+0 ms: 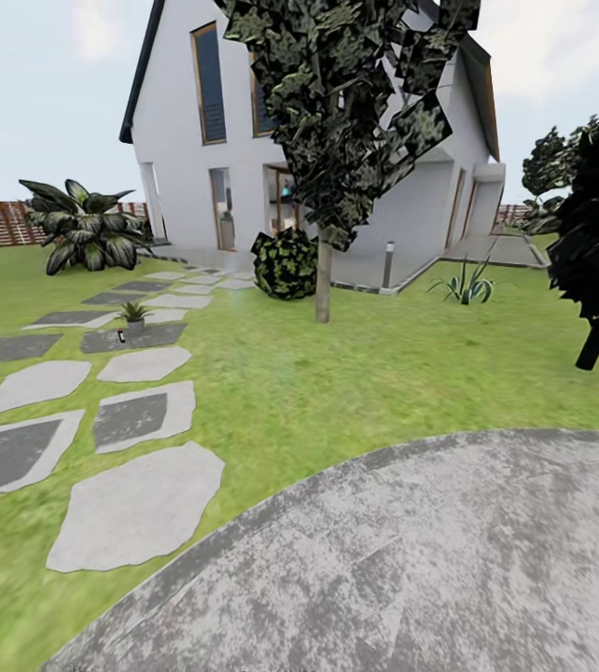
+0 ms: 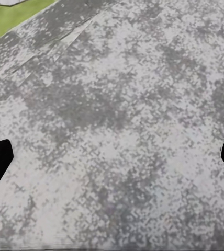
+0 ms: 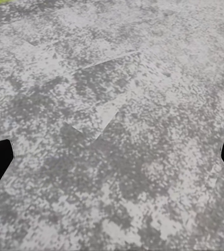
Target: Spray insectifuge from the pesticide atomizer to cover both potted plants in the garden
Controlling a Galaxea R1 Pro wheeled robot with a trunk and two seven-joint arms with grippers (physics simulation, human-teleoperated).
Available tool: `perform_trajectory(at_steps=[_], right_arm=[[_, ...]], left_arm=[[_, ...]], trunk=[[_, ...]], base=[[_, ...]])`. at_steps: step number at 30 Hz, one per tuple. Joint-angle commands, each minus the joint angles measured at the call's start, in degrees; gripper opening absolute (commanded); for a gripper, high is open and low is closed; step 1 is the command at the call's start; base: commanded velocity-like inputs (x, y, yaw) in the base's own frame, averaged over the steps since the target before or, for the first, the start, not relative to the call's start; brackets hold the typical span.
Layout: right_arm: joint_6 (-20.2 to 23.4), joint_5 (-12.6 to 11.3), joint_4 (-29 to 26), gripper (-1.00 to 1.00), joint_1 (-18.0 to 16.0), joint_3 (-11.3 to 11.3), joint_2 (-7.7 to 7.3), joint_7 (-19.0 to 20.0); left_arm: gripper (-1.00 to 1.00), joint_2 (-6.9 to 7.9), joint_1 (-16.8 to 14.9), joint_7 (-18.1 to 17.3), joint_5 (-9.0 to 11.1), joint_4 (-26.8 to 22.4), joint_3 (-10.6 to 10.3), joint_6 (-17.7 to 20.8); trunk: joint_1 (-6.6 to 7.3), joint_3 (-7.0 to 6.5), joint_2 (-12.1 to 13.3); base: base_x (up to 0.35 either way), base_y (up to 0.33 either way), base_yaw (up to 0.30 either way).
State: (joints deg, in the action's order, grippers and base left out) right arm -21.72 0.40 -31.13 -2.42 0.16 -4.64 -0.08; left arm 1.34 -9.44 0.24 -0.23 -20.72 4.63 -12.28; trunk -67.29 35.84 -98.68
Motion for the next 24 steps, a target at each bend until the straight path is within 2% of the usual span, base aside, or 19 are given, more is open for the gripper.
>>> perform_trajectory(at_steps=[1,24], right_arm=[[-0.16,0.04,0.02,1.00,-0.02,0.02,-0.02,-0.01],[-0.16,0.04,0.02,1.00,-0.03,0.08,-0.02,0.01]], left_arm=[[1.00,-0.02,-0.05,0.02,-0.03,0.07,0.11,-0.20],[1.00,-0.02,-0.05,0.04,0.00,0.07,0.12,-0.20]], trunk=[[-0.22,0.28,-0.44],[-5.27,4.97,-9.66]], base=[[0.000,0.000,0.253],[0.000,0.000,0.253]])
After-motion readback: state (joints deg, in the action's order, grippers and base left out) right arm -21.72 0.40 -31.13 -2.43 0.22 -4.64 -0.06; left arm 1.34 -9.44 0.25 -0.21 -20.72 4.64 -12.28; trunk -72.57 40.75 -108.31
